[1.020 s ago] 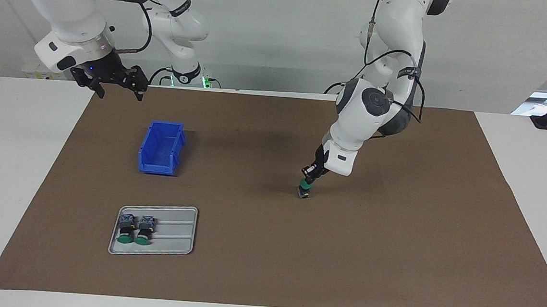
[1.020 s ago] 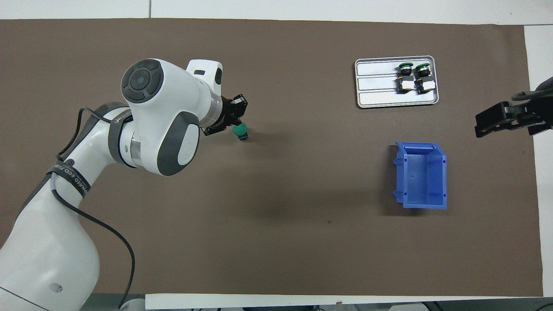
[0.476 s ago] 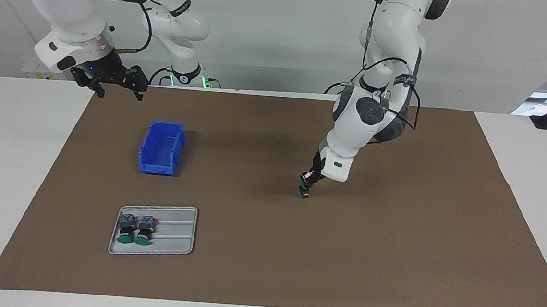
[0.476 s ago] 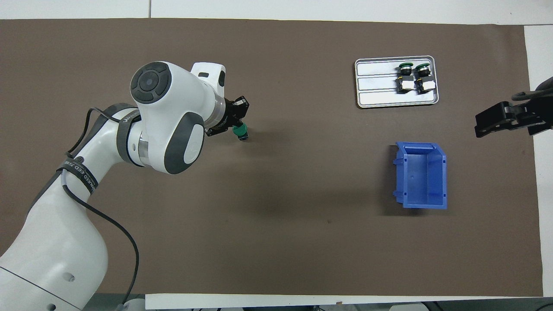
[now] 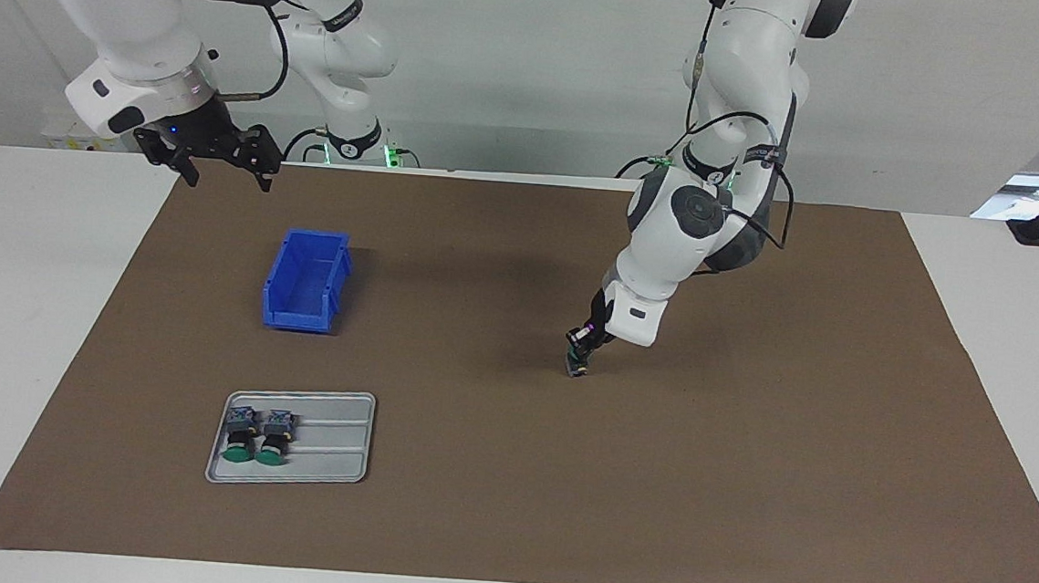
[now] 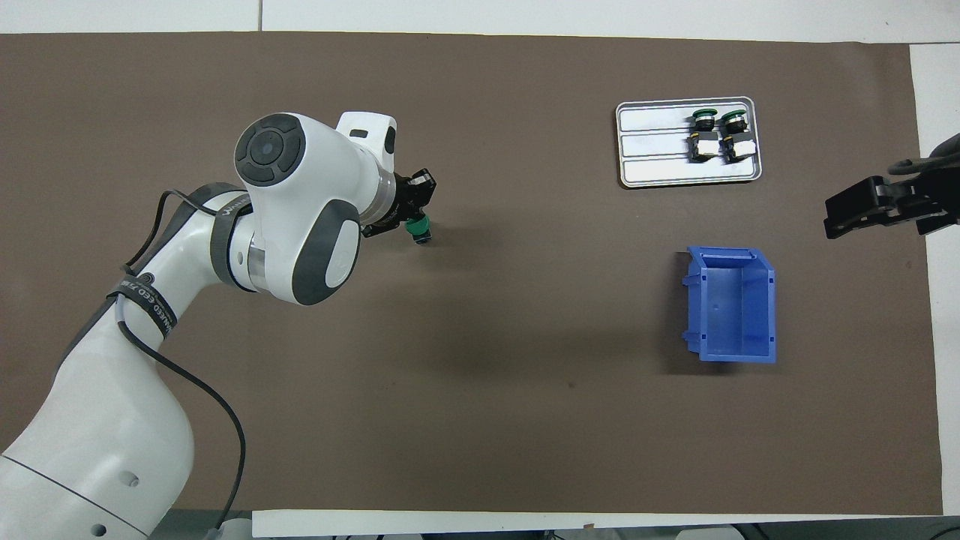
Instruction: Place and press button with both arms
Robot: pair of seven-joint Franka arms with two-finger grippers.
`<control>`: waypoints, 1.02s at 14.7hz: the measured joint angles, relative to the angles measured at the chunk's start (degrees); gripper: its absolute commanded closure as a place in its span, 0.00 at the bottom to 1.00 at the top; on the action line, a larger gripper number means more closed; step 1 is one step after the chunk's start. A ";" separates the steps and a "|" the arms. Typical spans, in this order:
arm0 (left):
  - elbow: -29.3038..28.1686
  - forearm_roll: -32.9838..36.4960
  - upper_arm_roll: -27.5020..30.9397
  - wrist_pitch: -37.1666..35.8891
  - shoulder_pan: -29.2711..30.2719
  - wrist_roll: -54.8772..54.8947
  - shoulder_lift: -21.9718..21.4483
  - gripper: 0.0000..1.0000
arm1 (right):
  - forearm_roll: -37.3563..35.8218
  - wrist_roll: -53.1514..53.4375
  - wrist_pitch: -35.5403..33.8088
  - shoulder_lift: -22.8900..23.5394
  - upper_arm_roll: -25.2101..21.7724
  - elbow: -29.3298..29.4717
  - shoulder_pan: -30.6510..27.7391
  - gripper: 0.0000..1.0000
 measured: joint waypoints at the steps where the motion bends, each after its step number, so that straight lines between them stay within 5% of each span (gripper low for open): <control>1: -0.22 0.01 0.01 0.11 0.00 0.57 0.00 0.96 | 0.00 0.00 0.00 0.00 0.00 0.00 0.00 0.01; 9: -0.17 0.00 0.22 -0.22 0.33 1.07 -0.83 0.84 | 0.00 0.00 0.00 0.00 0.00 0.00 0.00 0.01; 11: 0.64 0.00 0.69 -2.43 0.75 1.07 -1.87 0.62 | 0.00 0.00 0.00 0.00 0.00 0.00 0.00 0.01; 13: 1.98 0.03 1.09 -5.53 1.87 1.08 -3.18 0.13 | 0.00 0.00 0.00 0.00 0.00 0.00 0.00 0.01; 15: 2.45 1.19 2.01 -8.01 3.30 1.20 -4.46 0.00 | 0.00 0.00 0.00 0.00 0.00 0.00 0.00 0.01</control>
